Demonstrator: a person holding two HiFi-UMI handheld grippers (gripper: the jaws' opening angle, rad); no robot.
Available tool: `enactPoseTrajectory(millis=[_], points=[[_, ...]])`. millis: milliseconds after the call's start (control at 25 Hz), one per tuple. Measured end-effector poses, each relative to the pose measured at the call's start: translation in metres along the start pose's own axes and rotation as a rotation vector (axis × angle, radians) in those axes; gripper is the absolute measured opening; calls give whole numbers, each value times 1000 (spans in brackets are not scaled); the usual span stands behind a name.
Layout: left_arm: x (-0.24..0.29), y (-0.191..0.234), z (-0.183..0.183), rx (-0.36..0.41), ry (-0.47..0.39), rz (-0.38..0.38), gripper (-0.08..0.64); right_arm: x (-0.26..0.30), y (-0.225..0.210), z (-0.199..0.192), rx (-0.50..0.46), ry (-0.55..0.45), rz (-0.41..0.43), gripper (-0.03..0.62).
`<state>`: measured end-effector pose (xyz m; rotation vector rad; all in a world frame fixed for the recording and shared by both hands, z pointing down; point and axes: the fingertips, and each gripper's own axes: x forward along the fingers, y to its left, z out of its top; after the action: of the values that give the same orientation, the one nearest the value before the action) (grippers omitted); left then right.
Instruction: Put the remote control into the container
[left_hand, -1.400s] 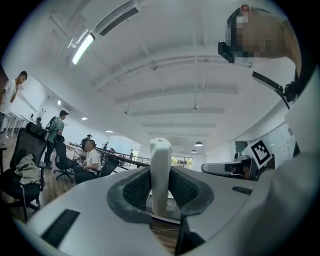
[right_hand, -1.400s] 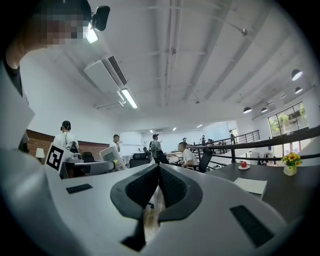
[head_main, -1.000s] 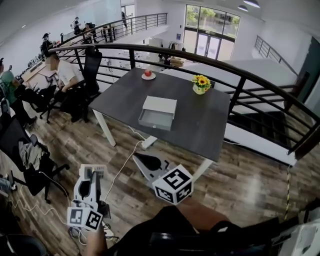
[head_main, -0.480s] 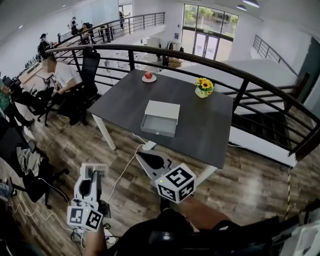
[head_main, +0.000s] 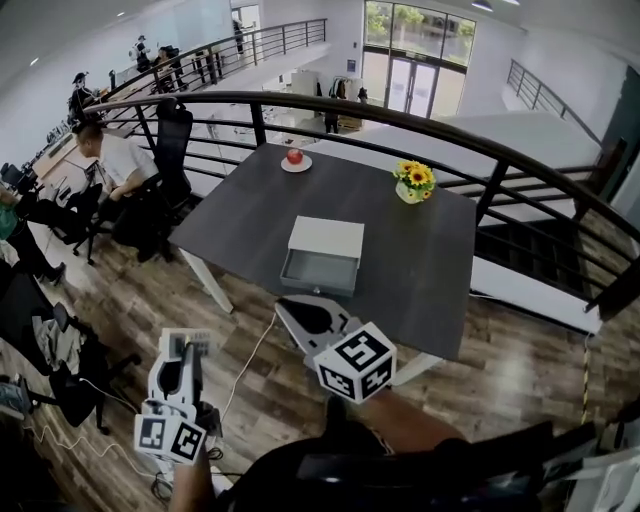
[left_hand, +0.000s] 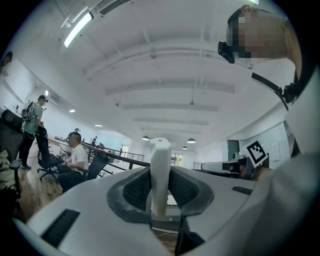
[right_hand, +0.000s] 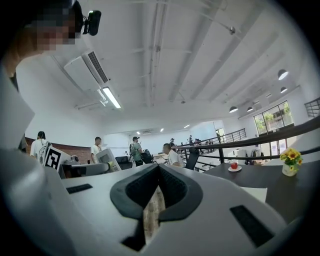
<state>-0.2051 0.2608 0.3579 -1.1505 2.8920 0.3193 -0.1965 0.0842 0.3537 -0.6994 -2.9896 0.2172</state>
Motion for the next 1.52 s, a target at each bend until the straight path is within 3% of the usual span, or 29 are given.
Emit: enactPoseTrajectory(millis=[680,1120,1520], points=[[143,-13,-14,-3,47,-3,107,36,-134,18,48,4,17,2],[233,-46,-27,42,80,-82,107,27,-226,28,68,-35,-47,2],[296,-44,-38,33,104,-197,107,35,-272,33,64,-36,-156,2]])
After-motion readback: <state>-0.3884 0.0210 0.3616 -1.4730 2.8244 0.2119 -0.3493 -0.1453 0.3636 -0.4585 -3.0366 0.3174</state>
